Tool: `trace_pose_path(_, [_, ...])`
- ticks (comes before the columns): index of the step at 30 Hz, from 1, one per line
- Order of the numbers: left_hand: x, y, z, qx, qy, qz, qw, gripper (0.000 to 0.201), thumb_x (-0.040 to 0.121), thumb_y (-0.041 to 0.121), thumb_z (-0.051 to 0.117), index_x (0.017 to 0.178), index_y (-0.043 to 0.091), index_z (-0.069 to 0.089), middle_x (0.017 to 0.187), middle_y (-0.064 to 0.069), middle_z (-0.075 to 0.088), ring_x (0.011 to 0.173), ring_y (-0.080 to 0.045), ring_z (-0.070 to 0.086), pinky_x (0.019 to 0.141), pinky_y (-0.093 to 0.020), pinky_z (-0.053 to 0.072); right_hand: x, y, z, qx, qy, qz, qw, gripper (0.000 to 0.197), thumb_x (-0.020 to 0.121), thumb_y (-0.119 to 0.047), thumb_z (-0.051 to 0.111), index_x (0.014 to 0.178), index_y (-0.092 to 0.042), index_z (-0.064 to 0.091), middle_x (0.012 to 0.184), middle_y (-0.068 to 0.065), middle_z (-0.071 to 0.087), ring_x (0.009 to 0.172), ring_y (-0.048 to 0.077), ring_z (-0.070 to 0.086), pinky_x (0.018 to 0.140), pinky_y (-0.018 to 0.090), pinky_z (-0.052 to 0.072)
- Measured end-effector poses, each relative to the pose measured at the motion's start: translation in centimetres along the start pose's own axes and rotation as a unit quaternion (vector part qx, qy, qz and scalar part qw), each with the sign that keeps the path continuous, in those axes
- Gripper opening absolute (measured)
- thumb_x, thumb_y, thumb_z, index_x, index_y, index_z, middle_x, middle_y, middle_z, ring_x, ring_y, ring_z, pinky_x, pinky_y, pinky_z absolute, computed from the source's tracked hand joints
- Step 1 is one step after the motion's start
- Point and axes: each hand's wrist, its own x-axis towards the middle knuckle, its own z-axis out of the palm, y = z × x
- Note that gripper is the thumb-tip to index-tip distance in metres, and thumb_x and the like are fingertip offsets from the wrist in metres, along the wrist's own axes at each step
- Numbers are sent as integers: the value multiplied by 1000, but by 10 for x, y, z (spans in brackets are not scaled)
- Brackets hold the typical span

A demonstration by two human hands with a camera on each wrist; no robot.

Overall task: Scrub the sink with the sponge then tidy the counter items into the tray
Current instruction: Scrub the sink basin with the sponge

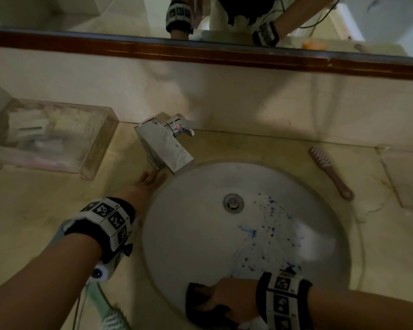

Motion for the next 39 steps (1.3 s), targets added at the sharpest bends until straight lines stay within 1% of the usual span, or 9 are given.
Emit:
trace_pose_path(5, [-2,1,0,12,-3,-4,1000,135,64,22,86,151,18,-17,158,-7,-27,150,-30,-13,123,-42,15,12,32,6,48,5,57,997,43,99,-4,41,141,-2,40,148,26,34,133,40,39,114,48,30])
trace_pose_path(8, [-6,1,0,17,6,-2,1000,137,63,25,87,151,18,-18,158,-7,-26,150,-30,-12,123,-41,15,20,54,7,-31,-15,101,994,44,101,-12,35,145,-5,33,156,19,23,140,36,29,118,44,24])
trace_pose_path(13, [-18,4,7,19,31,11,999,122,74,36,78,152,16,-14,159,-9,-22,150,-31,-8,123,-39,10,-1,68,-30,-45,3,201,978,47,98,-11,46,142,-2,37,150,20,34,136,35,37,118,43,25])
trace_pose_path(16, [-27,2,25,5,31,26,999,125,71,40,79,152,18,-15,159,-7,-25,150,-30,-13,124,-41,12,-25,64,-42,9,42,177,983,40,96,-14,51,132,3,49,135,24,53,123,35,51,113,44,31])
trace_pose_path(22, [-31,5,37,18,24,36,999,131,67,36,82,151,21,-17,155,-9,-34,147,-32,-22,122,-43,13,-42,1,-11,20,-90,74,993,43,100,-14,39,143,-11,39,137,21,51,118,39,52,105,45,39])
trace_pose_path(26, [-28,5,37,42,21,33,998,122,69,36,80,153,23,-7,154,-10,-35,146,-32,-23,123,-42,13,-30,14,-6,17,-109,130,985,46,101,-26,39,145,-12,36,136,22,49,120,39,50,103,43,39])
trace_pose_path(31, [-27,6,41,63,26,29,997,117,70,38,79,154,23,-2,154,-10,-36,146,-33,-25,123,-41,13,-20,37,-9,-79,-78,154,982,52,102,-22,34,150,-10,18,158,13,18,144,32,22,120,43,19])
trace_pose_path(35, [-26,6,42,59,25,28,998,117,70,39,79,154,25,-1,153,-10,-38,145,-33,-26,124,-41,13,-8,52,-17,-100,18,224,969,45,98,-23,44,143,-20,40,151,14,36,138,35,36,112,48,34])
trace_pose_path(39, [-28,4,38,53,10,42,998,118,66,45,80,154,24,4,153,-13,-37,144,-35,-28,123,-43,7,-7,47,-32,-113,9,238,965,51,103,-23,32,150,-10,19,157,15,20,142,34,26,118,40,23])
